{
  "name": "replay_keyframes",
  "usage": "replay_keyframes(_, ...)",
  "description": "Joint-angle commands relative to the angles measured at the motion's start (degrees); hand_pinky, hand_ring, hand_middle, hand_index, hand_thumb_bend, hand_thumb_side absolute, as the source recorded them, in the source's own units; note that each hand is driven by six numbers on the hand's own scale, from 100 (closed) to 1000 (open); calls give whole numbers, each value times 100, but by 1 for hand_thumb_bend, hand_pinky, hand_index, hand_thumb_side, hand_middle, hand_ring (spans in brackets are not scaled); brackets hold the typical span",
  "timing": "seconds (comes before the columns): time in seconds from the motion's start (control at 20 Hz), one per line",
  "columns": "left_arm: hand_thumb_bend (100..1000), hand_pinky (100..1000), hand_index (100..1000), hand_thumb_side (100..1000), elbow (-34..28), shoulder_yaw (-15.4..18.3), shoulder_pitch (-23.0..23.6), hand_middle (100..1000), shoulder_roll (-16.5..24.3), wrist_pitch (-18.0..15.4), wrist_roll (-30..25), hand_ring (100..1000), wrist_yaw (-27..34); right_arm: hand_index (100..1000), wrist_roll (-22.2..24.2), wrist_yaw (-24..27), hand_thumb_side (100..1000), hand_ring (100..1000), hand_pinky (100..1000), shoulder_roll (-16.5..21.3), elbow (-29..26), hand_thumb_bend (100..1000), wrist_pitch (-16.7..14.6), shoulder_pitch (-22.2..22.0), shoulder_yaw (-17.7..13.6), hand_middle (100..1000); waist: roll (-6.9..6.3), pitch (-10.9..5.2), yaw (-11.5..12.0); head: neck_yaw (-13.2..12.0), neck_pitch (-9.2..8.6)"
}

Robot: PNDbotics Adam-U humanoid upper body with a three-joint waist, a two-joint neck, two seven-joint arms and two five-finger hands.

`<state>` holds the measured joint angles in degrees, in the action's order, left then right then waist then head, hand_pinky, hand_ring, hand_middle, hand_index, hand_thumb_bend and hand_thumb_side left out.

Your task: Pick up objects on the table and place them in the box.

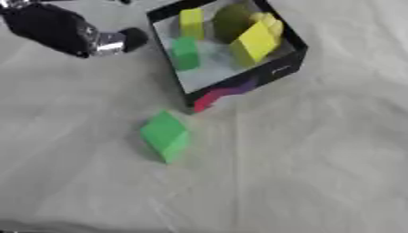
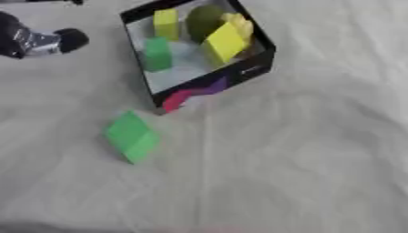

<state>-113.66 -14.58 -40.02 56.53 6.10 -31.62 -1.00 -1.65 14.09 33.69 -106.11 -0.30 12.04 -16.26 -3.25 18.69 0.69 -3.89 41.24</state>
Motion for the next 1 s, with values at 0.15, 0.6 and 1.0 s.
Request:
replay_keyframes(0.15, 429, 797, 819, 493, -94, 83, 102, 745, 481, -1057, -549, 749, 363, 832, -2, -1, 651, 712, 805, 195, -78, 100, -51, 34, -70, 684, 117, -217, 7, 70, -5)
replay_keyframes(0.6, 454, 793, 819, 472, -94, -157, 108, 752, 583, -1402, -1344, 744, 278, 834, 35, -2, 652, 712, 805, 172, -77, 100, -44, 45, -58, 686, 116, -201, 15, 134, -41)
replay_keyframes(1.0, 496, 790, 844, 477, -94, -616, -43, 770, 494, -1033, -1672, 743, 112, 834, 79, -11, 657, 712, 806, 155, -78, 100, -15, 68, -41, 686, 67, -186, -21, 158, -61)
